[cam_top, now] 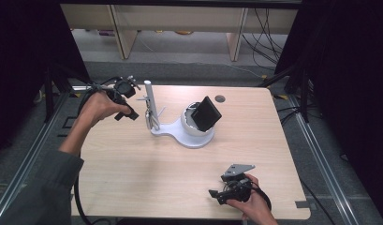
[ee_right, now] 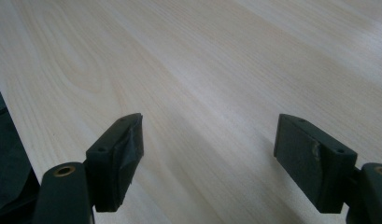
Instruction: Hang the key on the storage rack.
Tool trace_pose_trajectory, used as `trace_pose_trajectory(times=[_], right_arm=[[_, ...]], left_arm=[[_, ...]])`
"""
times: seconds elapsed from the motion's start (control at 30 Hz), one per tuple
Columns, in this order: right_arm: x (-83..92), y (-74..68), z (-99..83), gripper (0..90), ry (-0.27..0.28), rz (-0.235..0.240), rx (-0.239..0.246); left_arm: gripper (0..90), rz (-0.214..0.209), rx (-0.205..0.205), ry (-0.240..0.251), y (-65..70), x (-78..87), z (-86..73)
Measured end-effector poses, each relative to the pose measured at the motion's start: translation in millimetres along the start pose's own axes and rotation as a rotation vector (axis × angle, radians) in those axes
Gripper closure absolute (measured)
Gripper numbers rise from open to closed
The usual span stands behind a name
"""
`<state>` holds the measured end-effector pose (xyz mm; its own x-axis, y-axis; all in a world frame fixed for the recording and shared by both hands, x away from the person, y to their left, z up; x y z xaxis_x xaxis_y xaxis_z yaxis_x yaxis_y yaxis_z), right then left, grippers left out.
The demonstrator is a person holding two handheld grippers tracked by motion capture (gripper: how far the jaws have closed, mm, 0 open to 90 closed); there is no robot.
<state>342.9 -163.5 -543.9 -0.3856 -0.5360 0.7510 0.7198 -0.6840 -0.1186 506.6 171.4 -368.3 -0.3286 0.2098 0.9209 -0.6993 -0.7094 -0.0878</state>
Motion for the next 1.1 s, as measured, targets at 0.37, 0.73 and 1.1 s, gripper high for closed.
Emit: trace_pose_trajectory(times=[0.37,0.73,1.1], right_arm=[[0.3,0.8,0.4,24.9,0.006,-0.006,-0.016],[0.6,0.8,0.4,24.8,0.008,-0.008,-0.015],[0.7,0.3,-0.3,24.8,0.002,-0.006,-0.015]], left_arm=[[30.5,-0.027,-0.023,0.052,14.4,-6.5,-28.9],[26.8,-0.064,-0.030,0.107,36.7,-15.5,-38.8],[22.9,-0.101,-0.083,0.103,70.8,-35.4,-55.0]])
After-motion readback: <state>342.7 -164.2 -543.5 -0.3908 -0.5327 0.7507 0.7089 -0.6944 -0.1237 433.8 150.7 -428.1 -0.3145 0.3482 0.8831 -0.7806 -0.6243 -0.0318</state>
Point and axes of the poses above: each handheld gripper's, and its own axes: x roughly backward along the jaws, z roughly out of its top, y roughly to its right, the point moved 6 cm from there along -x, roughly forward along the jaws, and after that the axes turned 2 degrees about -z, right-handed, at the moved point
